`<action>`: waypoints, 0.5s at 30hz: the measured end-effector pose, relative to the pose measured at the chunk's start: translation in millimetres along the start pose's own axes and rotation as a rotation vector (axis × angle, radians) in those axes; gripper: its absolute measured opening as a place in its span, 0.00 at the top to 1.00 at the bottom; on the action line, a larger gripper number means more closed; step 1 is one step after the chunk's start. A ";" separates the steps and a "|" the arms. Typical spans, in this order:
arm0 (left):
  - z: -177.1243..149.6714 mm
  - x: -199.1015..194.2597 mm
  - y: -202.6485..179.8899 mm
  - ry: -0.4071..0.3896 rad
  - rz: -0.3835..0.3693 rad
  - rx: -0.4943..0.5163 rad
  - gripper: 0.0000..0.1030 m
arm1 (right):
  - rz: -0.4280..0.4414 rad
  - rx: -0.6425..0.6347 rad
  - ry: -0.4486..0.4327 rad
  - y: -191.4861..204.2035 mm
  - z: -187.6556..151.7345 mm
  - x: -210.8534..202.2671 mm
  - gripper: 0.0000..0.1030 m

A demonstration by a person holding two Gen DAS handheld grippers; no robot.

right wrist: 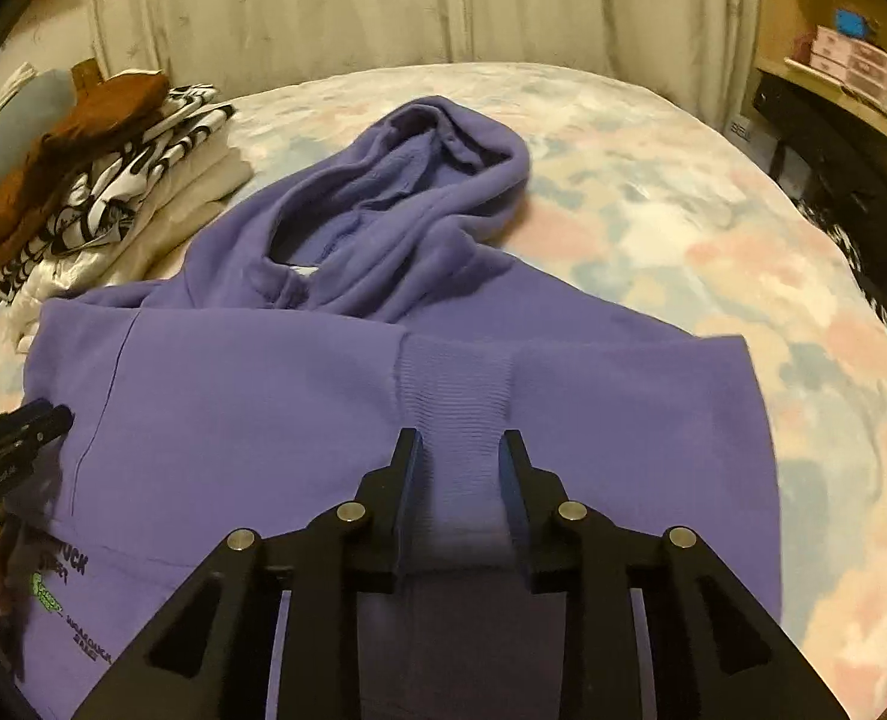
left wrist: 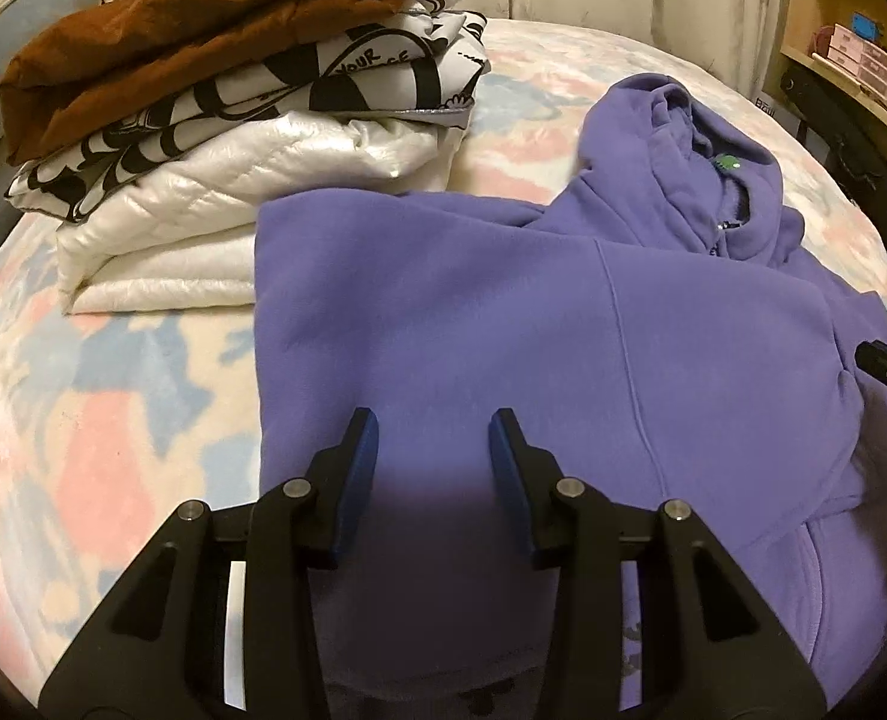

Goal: Fold large clothes

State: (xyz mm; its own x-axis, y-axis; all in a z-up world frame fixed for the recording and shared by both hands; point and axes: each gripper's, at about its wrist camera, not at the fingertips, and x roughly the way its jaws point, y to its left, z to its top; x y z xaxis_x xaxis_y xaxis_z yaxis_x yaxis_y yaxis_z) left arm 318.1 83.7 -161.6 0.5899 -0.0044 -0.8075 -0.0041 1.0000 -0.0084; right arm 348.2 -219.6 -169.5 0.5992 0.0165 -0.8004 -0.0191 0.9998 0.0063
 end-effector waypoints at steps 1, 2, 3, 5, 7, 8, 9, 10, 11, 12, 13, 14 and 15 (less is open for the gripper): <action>0.0 -1.9 0.1 0.007 0.002 -0.006 0.64 | 0.005 0.010 0.007 -2.6 -0.6 -1.7 0.75; 0.2 -4.0 0.7 0.013 0.002 -0.012 0.64 | 0.008 0.014 0.012 -3.1 -0.6 -5.5 0.75; -0.7 -8.7 2.4 0.018 0.001 -0.016 0.64 | 0.010 0.016 0.012 -3.8 -2.3 -9.5 0.75; -2.0 -17.1 5.2 0.031 0.001 -0.028 0.64 | 0.013 0.016 0.007 -2.3 -4.0 -17.6 0.75; -4.4 -27.6 9.8 0.035 -0.010 -0.037 0.64 | 0.028 0.029 0.005 0.8 -7.2 -30.3 0.74; -5.5 -33.0 11.4 0.033 -0.018 -0.039 0.64 | 0.036 0.039 0.005 0.7 -8.1 -36.6 0.68; -6.5 -40.7 13.4 0.028 -0.024 -0.040 0.64 | 0.043 0.051 0.001 1.2 -8.9 -43.9 0.61; -8.0 -49.9 15.4 0.022 -0.024 -0.037 0.63 | 0.046 0.058 -0.006 2.1 -10.4 -52.4 0.60; -9.7 -60.6 17.4 0.017 -0.024 -0.035 0.62 | 0.049 0.061 -0.014 3.3 -12.3 -61.8 0.58; -10.3 -68.1 19.0 0.018 -0.028 -0.034 0.60 | 0.053 0.061 -0.022 4.7 -15.0 -73.1 0.58; -11.7 -78.4 21.3 0.019 -0.038 -0.037 0.55 | 0.057 0.061 -0.028 6.1 -17.8 -84.1 0.58; -12.8 -86.5 23.1 0.018 -0.051 -0.041 0.50 | 0.060 0.060 -0.030 7.1 -20.4 -93.1 0.58; -15.2 -97.8 26.2 0.016 -0.071 -0.047 0.48 | 0.067 0.061 -0.033 7.9 -23.6 -104.1 0.58</action>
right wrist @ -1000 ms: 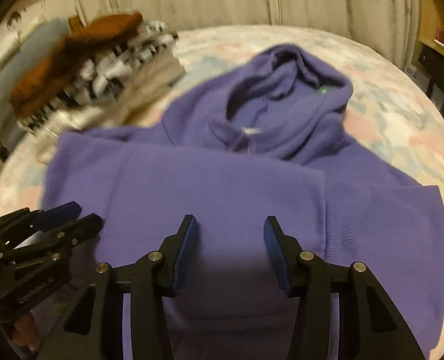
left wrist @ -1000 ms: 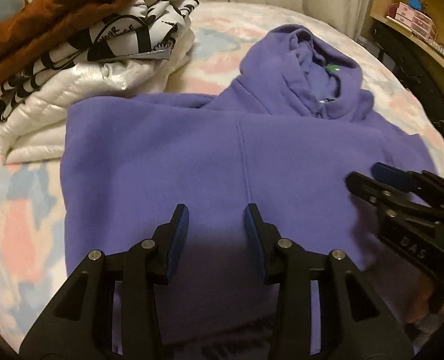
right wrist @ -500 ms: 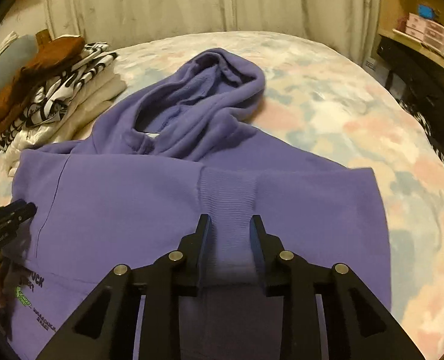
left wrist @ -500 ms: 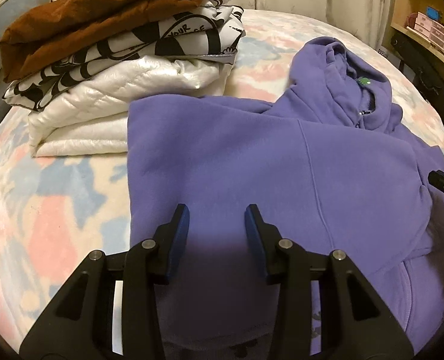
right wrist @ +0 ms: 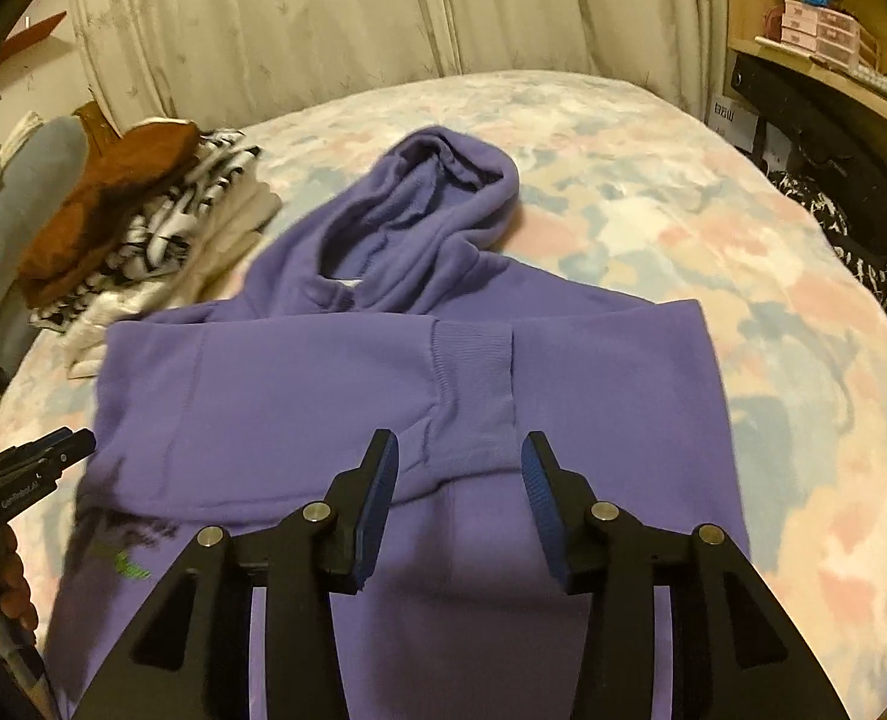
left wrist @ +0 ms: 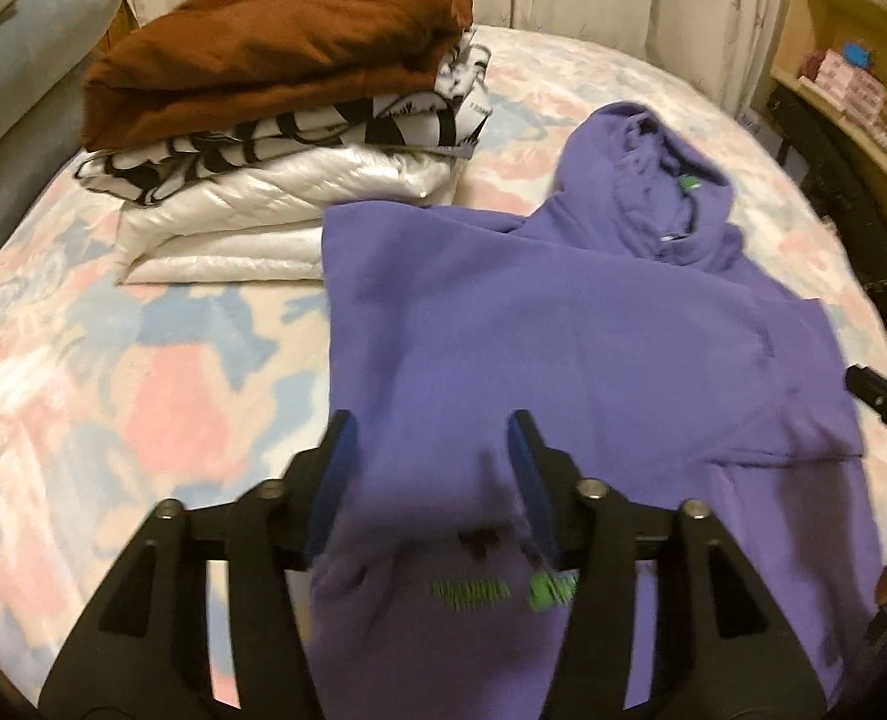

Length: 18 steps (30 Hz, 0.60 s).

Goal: Fold large clothes

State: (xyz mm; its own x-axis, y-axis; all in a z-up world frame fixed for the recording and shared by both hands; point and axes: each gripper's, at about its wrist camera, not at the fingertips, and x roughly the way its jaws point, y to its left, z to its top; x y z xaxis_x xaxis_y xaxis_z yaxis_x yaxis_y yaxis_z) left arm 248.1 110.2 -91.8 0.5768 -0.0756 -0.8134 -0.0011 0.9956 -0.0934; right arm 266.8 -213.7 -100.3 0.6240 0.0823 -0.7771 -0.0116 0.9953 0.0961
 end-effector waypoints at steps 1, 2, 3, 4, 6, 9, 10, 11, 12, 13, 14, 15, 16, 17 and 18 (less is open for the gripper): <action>-2.9 -11.9 2.6 -0.003 -0.020 -0.005 0.46 | 0.009 0.004 -0.003 1.0 -4.0 -13.8 0.58; -6.8 -26.0 5.6 -0.006 -0.042 -0.008 0.44 | 0.014 0.006 -0.005 1.3 -6.7 -24.2 0.57; -7.9 -33.9 7.2 -0.008 -0.056 -0.010 0.43 | 0.024 0.007 -0.012 1.9 -11.3 -39.7 0.55; -12.3 -46.4 10.0 -0.010 -0.074 -0.013 0.40 | 0.025 0.006 -0.022 2.3 -16.0 -53.1 0.53; -20.6 -68.5 15.1 -0.019 -0.110 -0.019 0.35 | 0.018 0.000 -0.048 1.8 -25.5 -82.6 0.40; -38.9 -106.1 22.5 -0.043 -0.137 -0.014 0.31 | 0.024 -0.020 -0.090 1.3 -42.8 -129.5 0.37; -46.3 -119.4 25.2 -0.053 -0.140 -0.008 0.31 | 0.026 -0.025 -0.098 0.2 -48.8 -141.6 0.37; -52.5 -129.3 27.6 -0.060 -0.143 -0.004 0.30 | 0.030 -0.029 -0.107 -1.3 -55.5 -155.5 0.37; -61.1 -141.1 31.7 -0.066 -0.147 -0.001 0.30 | 0.035 -0.035 -0.119 -3.1 -65.1 -172.6 0.36; -70.2 -151.8 36.4 -0.070 -0.151 0.000 0.29 | 0.037 -0.039 -0.126 -5.8 -72.3 -184.7 0.36; -79.4 -161.2 41.3 -0.073 -0.153 0.000 0.28 | 0.039 -0.045 -0.133 -8.3 -81.8 -198.5 0.35; -87.2 -167.9 45.5 -0.073 -0.155 -0.002 0.28 | 0.043 -0.050 -0.138 -11.7 -90.5 -209.3 0.34; -97.8 -175.1 51.2 -0.069 -0.162 -0.005 0.28 | 0.049 -0.060 -0.143 -15.9 -102.1 -222.5 0.34; -106.3 -179.0 55.8 -0.061 -0.169 -0.007 0.28 | 0.053 -0.066 -0.145 -20.0 -112.3 -232.4 0.34; -117.2 -182.6 61.4 -0.048 -0.180 -0.013 0.27 | 0.062 -0.071 -0.144 -25.4 -126.0 -244.4 0.34</action>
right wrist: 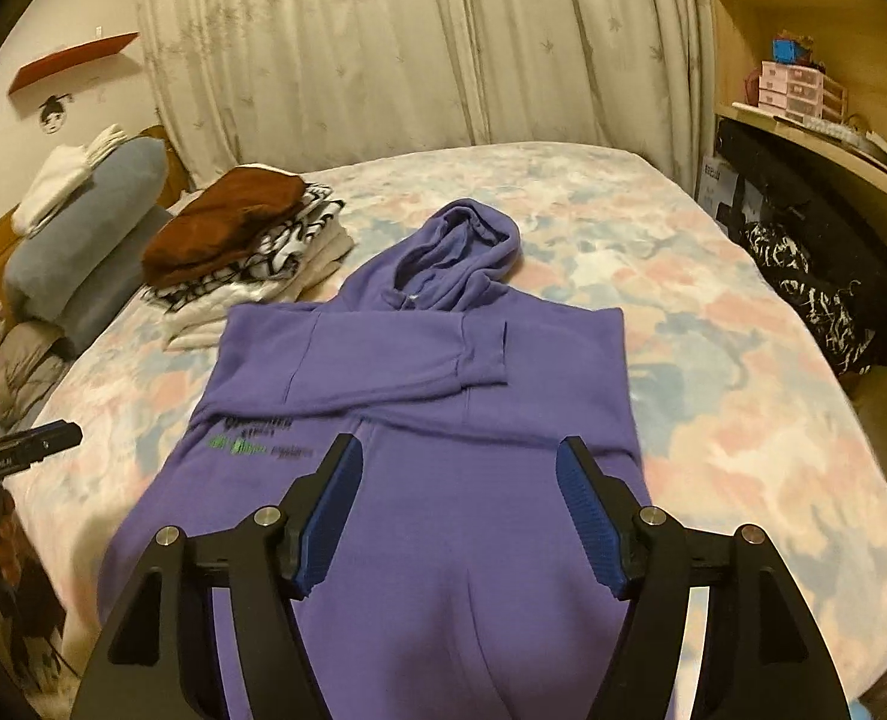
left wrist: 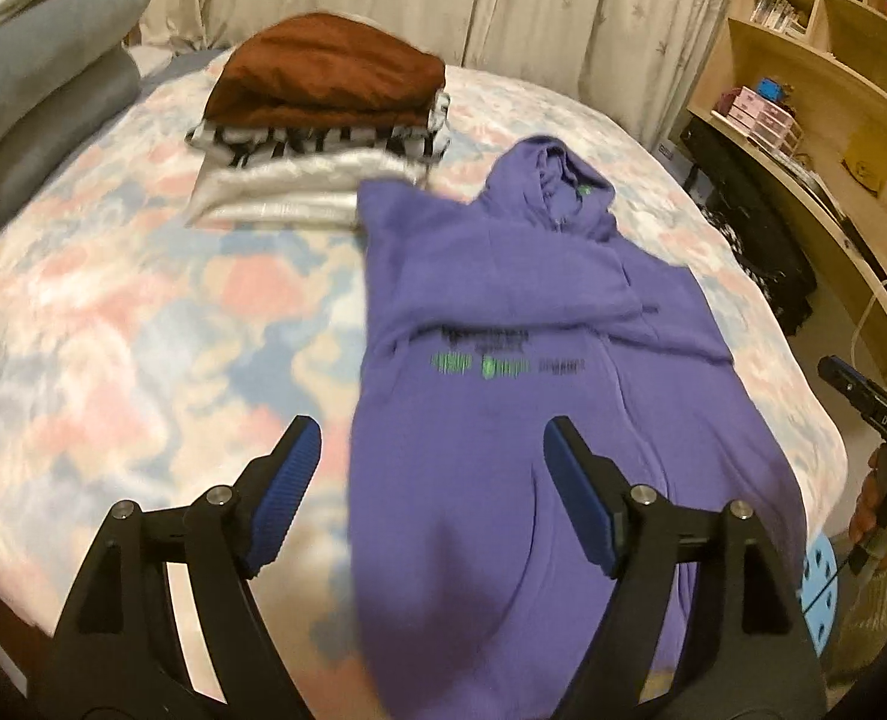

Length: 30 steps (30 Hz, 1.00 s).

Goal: Fold large clothes
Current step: 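Move both tools to the purple hoodie hem and grasp it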

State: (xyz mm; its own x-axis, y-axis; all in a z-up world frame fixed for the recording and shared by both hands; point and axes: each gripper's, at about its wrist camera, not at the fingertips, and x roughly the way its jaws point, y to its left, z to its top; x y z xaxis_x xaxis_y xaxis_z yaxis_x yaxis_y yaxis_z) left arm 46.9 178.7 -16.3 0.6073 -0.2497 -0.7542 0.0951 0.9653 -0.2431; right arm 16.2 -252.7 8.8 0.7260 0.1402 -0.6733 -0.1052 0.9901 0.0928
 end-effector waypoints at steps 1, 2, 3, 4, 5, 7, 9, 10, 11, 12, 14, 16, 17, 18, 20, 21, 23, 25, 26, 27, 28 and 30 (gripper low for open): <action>-11.5 -4.0 5.7 0.013 -0.013 -0.011 0.27 | 0.010 0.001 0.003 -3.6 -10.0 -8.1 0.34; -20.6 -5.6 10.4 0.022 -0.027 -0.017 0.27 | 0.023 0.004 0.009 -8.8 -22.0 -16.9 0.34; -31.9 -6.3 15.9 0.035 -0.042 -0.022 0.27 | 0.037 0.007 0.019 -14.4 -35.6 -25.8 0.34; -42.2 -5.1 21.0 0.048 -0.048 -0.027 0.27 | 0.047 0.008 0.030 -21.2 -47.0 -29.8 0.34; -51.9 -4.1 25.1 0.061 -0.056 -0.034 0.28 | 0.050 0.006 0.043 -27.5 -61.0 -36.4 0.34; -71.9 -0.6 33.6 0.095 -0.098 -0.047 0.28 | 0.043 0.012 0.067 -42.7 -86.4 -44.4 0.34; -86.7 4.7 40.6 0.120 -0.138 -0.064 0.28 | 0.040 0.038 0.089 -60.4 -113.4 -55.3 0.34; -94.5 7.5 44.2 0.132 -0.155 -0.075 0.28 | 0.038 0.052 0.096 -70.3 -123.5 -59.1 0.34; -100.2 10.7 46.6 0.140 -0.169 -0.082 0.28 | 0.036 0.065 0.102 -79.3 -134.4 -63.3 0.34; -107.2 12.7 50.1 0.153 -0.185 -0.090 0.28 | 0.032 0.079 0.109 -88.6 -145.8 -68.3 0.34; -118.4 16.2 56.1 0.171 -0.213 -0.099 0.28 | 0.017 0.109 0.127 -105.0 -171.6 -79.9 0.34; -127.8 16.8 62.1 0.174 -0.253 -0.105 0.28 | 0.014 0.149 0.149 -121.1 -193.7 -84.2 0.34; -130.1 17.0 63.6 0.174 -0.270 -0.103 0.28 | 0.017 0.174 0.160 -130.3 -203.6 -84.1 0.34; -132.4 16.8 65.4 0.175 -0.295 -0.102 0.28 | 0.038 0.206 0.170 -138.4 -216.8 -87.6 0.35; -137.2 19.5 68.4 0.191 -0.350 -0.099 0.28 | 0.091 0.244 0.184 -149.2 -234.2 -85.4 0.41; -139.0 20.8 68.6 0.201 -0.364 -0.098 0.28 | 0.111 0.255 0.188 -152.5 -241.2 -83.1 0.44; -144.9 24.1 70.1 0.214 -0.405 -0.097 0.28 | 0.154 0.261 0.179 -154.1 -255.5 -82.2 0.46; -148.0 26.8 70.3 0.220 -0.427 -0.092 0.28 | 0.190 0.255 0.165 -155.0 -265.4 -79.6 0.48; -149.5 27.8 69.7 0.219 -0.439 -0.091 0.28 | 0.204 0.251 0.161 -153.5 -266.2 -78.2 0.50; -149.8 29.1 68.7 0.218 -0.450 -0.092 0.28 | 0.221 0.245 0.155 -152.4 -269.1 -78.2 0.53; -150.8 30.5 68.1 0.218 -0.468 -0.091 0.28 | 0.234 0.238 0.146 -150.3 -270.4 -78.6 0.53; -152.5 33.2 66.5 0.219 -0.490 -0.086 0.28 | 0.266 0.236 0.126 -152.5 -276.2 -78.8 0.57</action>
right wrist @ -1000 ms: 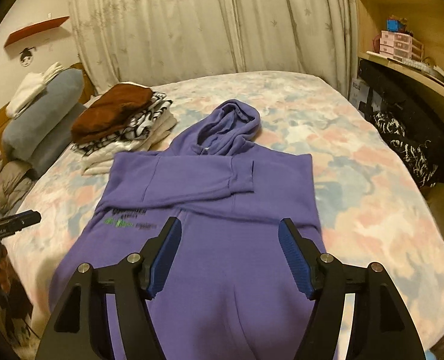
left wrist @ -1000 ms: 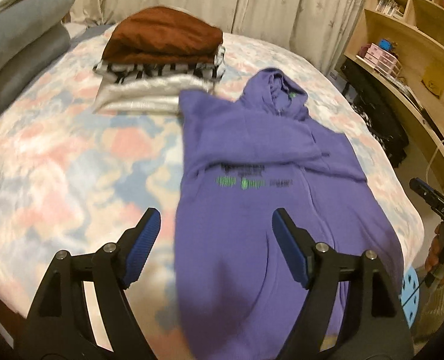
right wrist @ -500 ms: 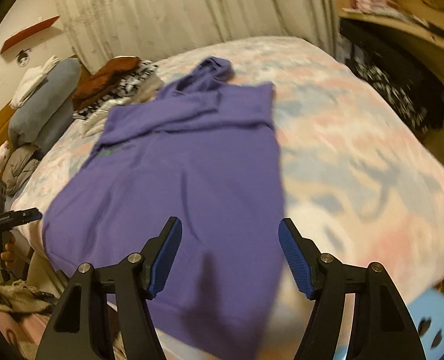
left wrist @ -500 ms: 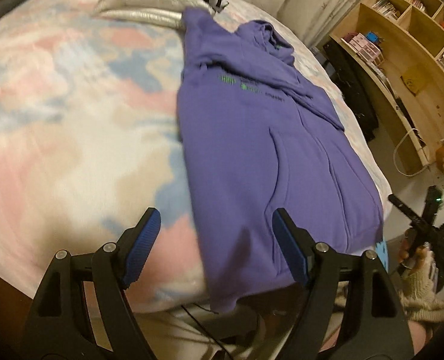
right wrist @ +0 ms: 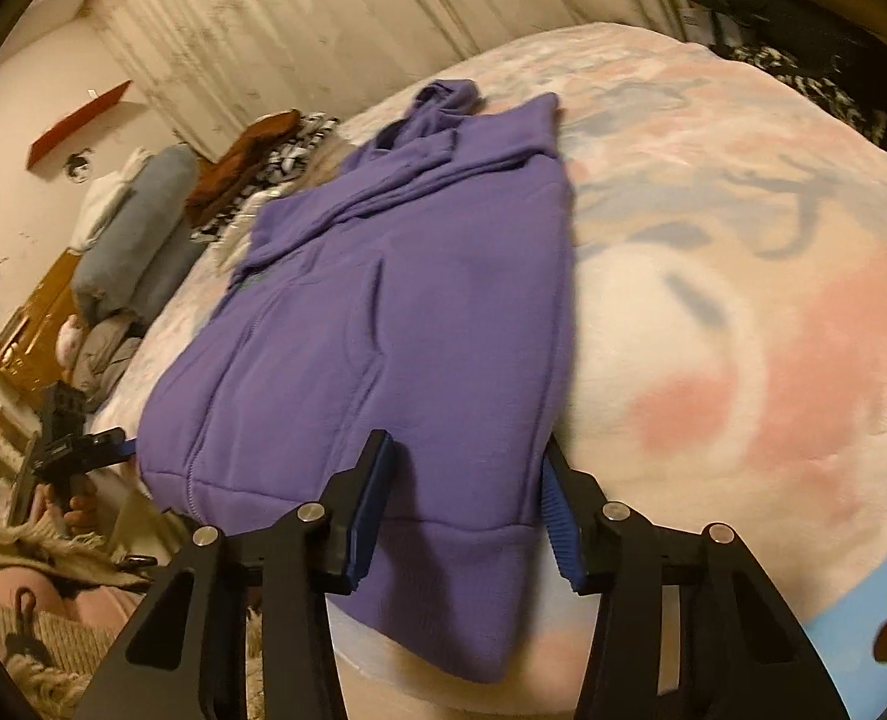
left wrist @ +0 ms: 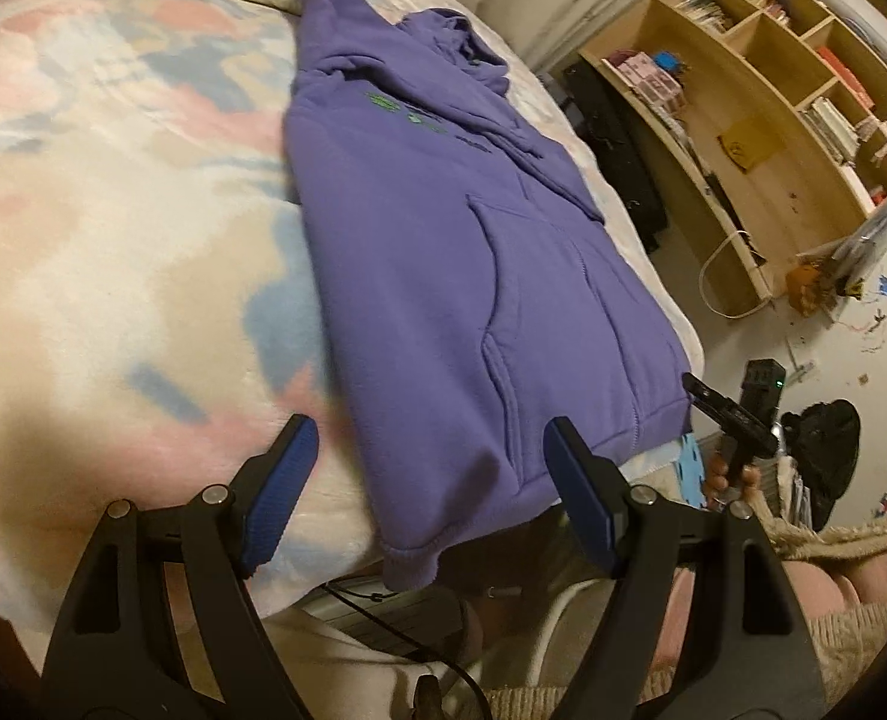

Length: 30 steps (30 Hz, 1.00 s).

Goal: Fold large clothes
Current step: 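Move both tools to the purple hoodie hem and grasp it, then lift the hem with both tools and flip the hoodie over toward the hood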

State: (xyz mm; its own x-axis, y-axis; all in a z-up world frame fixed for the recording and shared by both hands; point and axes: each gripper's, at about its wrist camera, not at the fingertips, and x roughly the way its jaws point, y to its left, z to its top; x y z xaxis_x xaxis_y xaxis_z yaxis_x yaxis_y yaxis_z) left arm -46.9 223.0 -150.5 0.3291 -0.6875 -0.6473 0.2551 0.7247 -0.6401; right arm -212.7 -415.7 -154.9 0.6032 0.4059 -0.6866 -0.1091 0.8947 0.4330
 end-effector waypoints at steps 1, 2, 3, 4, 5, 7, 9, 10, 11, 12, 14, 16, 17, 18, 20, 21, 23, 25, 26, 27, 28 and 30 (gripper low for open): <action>-0.3 2.1 -0.4 0.002 -0.011 0.007 0.28 | 0.015 0.002 -0.003 1.9 1.0 0.8 0.58; -0.5 4.7 -1.7 0.003 -0.023 0.015 0.28 | 0.031 0.002 -0.010 0.6 -1.2 0.2 0.60; -0.4 7.8 -3.1 0.004 -0.033 0.022 0.28 | 0.050 -0.001 -0.018 1.8 -0.9 1.4 0.62; -0.3 11.7 -4.4 0.004 -0.046 0.032 0.28 | 0.060 -0.003 -0.023 6.3 4.2 4.1 0.63; -0.3 14.4 -6.3 0.005 -0.052 0.037 0.28 | 0.072 -0.006 -0.030 6.1 2.3 4.4 0.65; 0.9 22.1 -10.5 0.006 -0.066 0.055 0.28 | 0.090 -0.008 -0.038 9.1 5.6 9.1 0.66; 0.9 27.7 -15.2 -0.001 -0.067 0.068 0.28 | 0.101 -0.007 -0.041 11.4 9.2 15.5 0.67; 0.3 29.8 -17.3 -0.008 -0.063 0.072 0.28 | 0.101 -0.004 -0.040 16.1 16.5 21.9 0.67; 0.5 32.4 -19.4 -0.016 -0.060 0.076 0.28 | 0.104 -0.003 -0.041 18.5 18.7 26.3 0.67; 0.9 34.8 -21.4 -0.027 -0.055 0.078 0.28 | 0.104 -0.002 -0.043 22.3 21.8 30.5 0.68; 0.6 37.8 -26.0 -0.058 -0.030 0.080 0.54 | 0.096 -0.005 -0.046 30.2 27.0 37.4 0.73; 2.7 40.6 -23.1 -0.074 -0.032 0.038 0.76 | 0.094 0.004 -0.056 36.2 31.7 40.0 0.79; 4.6 40.4 -20.2 -0.087 -0.044 -0.002 0.82 | 0.089 0.004 -0.063 41.0 35.7 41.4 0.82; 5.8 39.6 -19.7 -0.099 -0.043 -0.027 0.84 | 0.081 0.000 -0.071 45.9 38.0 42.1 0.85; 6.7 36.5 -29.9 -0.124 0.004 -0.028 0.87 | 0.071 -0.008 -0.089 56.5 44.9 41.3 0.86; 7.4 34.7 -35.9 -0.135 0.024 -0.020 0.88 | 0.066 -0.014 -0.100 60.7 47.0 37.9 0.87; 10.6 26.6 -50.9 -0.157 0.060 -0.006 0.90 | 0.071 -0.028 -0.121 66.1 49.5 26.9 0.87; 14.5 14.2 -58.7 -0.180 0.064 -0.011 0.92 | 0.076 -0.048 -0.138 73.4 52.6 18.8 0.87; 16.2 6.4 -62.8 -0.193 0.059 -0.018 0.93 | 0.080 -0.055 -0.145 75.3 53.4 14.7 0.88; 17.0 -0.7 -65.5 -0.200 0.056 -0.019 0.93 | 0.085 -0.059 -0.150 78.5 54.8 12.3 0.88; 17.4 -7.1 -69.8 -0.206 0.057 -0.016 0.94 | 0.092 -0.061 -0.154 80.9 56.9 9.5 0.88; 15.6 -19.2 -79.8 -0.218 0.062 -0.007 0.94 | 0.104 -0.074 -0.162 87.9 57.8 4.7 0.88</action>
State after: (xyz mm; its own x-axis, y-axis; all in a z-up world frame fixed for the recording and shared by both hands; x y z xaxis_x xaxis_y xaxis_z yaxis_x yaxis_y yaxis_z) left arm -59.5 179.1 -80.5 0.5331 -0.6151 -0.5809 0.2220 0.7642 -0.6055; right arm -173.8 -345.9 -86.3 0.7042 0.4666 -0.5351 -0.2315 0.8634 0.4483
